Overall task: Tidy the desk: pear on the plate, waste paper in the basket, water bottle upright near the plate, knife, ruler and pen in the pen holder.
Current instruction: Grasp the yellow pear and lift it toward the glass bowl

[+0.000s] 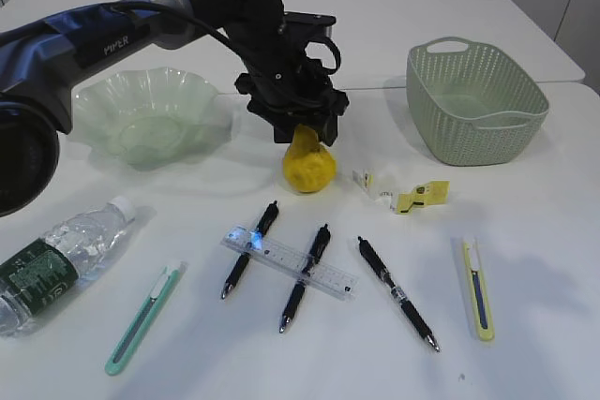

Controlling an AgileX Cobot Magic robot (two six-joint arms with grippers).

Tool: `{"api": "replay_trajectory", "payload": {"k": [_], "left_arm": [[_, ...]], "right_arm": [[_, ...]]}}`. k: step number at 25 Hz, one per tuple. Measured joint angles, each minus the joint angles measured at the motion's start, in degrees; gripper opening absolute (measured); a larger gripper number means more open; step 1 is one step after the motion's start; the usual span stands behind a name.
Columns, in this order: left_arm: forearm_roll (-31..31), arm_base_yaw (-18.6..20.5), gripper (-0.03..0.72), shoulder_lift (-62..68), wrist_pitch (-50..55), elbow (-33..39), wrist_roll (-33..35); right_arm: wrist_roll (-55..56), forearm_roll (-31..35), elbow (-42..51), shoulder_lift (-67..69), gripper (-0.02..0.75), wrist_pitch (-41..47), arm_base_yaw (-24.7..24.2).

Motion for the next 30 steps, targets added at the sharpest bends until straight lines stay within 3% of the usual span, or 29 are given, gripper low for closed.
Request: {"api": "replay_trajectory", "payload": {"k": [24,30], "left_arm": [[-1.32,0.22,0.559,2.03,0.34,0.0,0.0],[-1.21,0.22,0.503,2.03,0.34,0.0,0.0]], "right_arm": [[0.0,0.0,0.0,0.0,0.583,0.0,0.0],[0.0,0.0,0.0,0.0,0.583,0.0,0.0]]}}
